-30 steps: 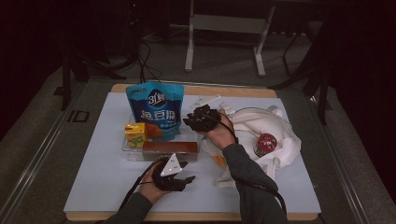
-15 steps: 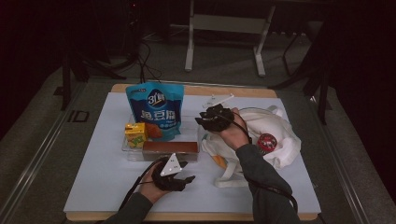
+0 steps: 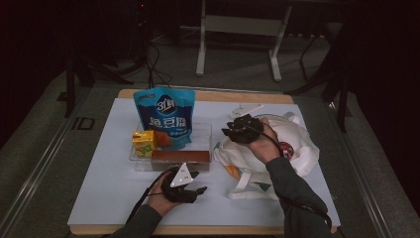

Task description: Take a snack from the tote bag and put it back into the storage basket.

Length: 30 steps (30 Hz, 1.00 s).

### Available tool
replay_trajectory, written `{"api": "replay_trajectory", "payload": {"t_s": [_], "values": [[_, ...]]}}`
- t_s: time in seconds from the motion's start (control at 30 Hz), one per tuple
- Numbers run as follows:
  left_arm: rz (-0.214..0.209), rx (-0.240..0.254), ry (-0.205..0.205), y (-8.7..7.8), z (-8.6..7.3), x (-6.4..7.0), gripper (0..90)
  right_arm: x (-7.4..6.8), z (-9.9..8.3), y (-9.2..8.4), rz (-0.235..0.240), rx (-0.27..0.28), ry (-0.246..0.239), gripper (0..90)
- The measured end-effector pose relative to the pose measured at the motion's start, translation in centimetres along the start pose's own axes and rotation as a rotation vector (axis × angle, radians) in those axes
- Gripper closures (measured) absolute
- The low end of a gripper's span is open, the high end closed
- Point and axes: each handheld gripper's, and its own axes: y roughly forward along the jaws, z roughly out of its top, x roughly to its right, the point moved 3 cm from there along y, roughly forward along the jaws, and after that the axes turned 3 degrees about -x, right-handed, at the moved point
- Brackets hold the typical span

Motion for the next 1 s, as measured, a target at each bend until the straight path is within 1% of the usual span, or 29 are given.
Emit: {"api": "replay_trajectory", "payload": {"t_s": [0.03, 0.17, 0.2, 0.23, 0.33, 0.37, 0.47, 0.63, 0.67, 0.7, 0.73, 0.87, 0.9, 1.0], "values": [[0.001, 0.000, 0.001, 0.0, 0.0, 0.0, 40.2, 0.3, -0.6, -0.3, -0.007, -0.014, -0.002, 67.3], [0.001, 0.000, 0.000, 0.0, 0.0, 0.0, 40.2, 0.7, -1.3, -0.8, -0.011, -0.023, 0.000, 68.6], [0.001, 0.000, 0.000, 0.0, 0.0, 0.0, 40.2, 0.8, -1.4, -1.0, -0.004, -0.025, 0.001, 68.6], [0.000, 0.000, -0.001, 0.0, 0.0, 0.0, 40.1, 0.9, -1.9, -1.4, 0.006, -0.031, 0.001, 71.8], [0.001, 0.002, 0.001, 0.0, 0.0, 0.0, 40.1, 1.3, -2.5, -2.0, -0.006, -0.037, -0.005, 73.7], [0.002, 0.002, 0.002, 0.0, 0.0, 0.0, 40.1, 1.4, -2.7, -2.2, -0.008, -0.042, 0.002, 75.1], [0.001, 0.001, 0.004, 0.0, 0.0, 0.0, 40.1, 1.9, -3.4, -2.7, -0.018, -0.054, -0.003, 79.1], [0.001, 0.000, 0.004, 0.0, 0.0, 0.0, 40.1, 2.5, -4.7, -3.5, -0.035, -0.059, 0.009, 85.6], [0.001, 0.000, 0.004, 0.0, 0.0, 0.0, 40.1, 2.5, -4.7, -3.5, -0.035, -0.059, 0.009, 85.6], [0.002, 0.000, 0.004, 0.0, 0.0, 0.0, 40.1, 2.7, -5.2, -3.7, -0.046, -0.062, 0.015, 88.7], [0.002, -0.001, 0.004, 0.0, 0.0, 0.0, 40.1, 2.9, -5.4, -3.8, -0.052, -0.062, 0.017, 89.7], [0.006, -0.004, 0.004, 0.1, 0.0, 0.1, 40.1, 3.2, -6.1, -4.0, -0.060, -0.069, 0.026, 89.9], [0.005, -0.006, 0.005, 0.1, 0.0, 0.1, 40.2, 3.4, -6.7, -4.2, -0.064, -0.071, 0.031, 89.9], [0.005, -0.005, 0.006, 0.1, 0.0, 0.1, 40.2, 3.8, -7.7, -4.3, -0.066, -0.076, 0.047, 89.9]]}}
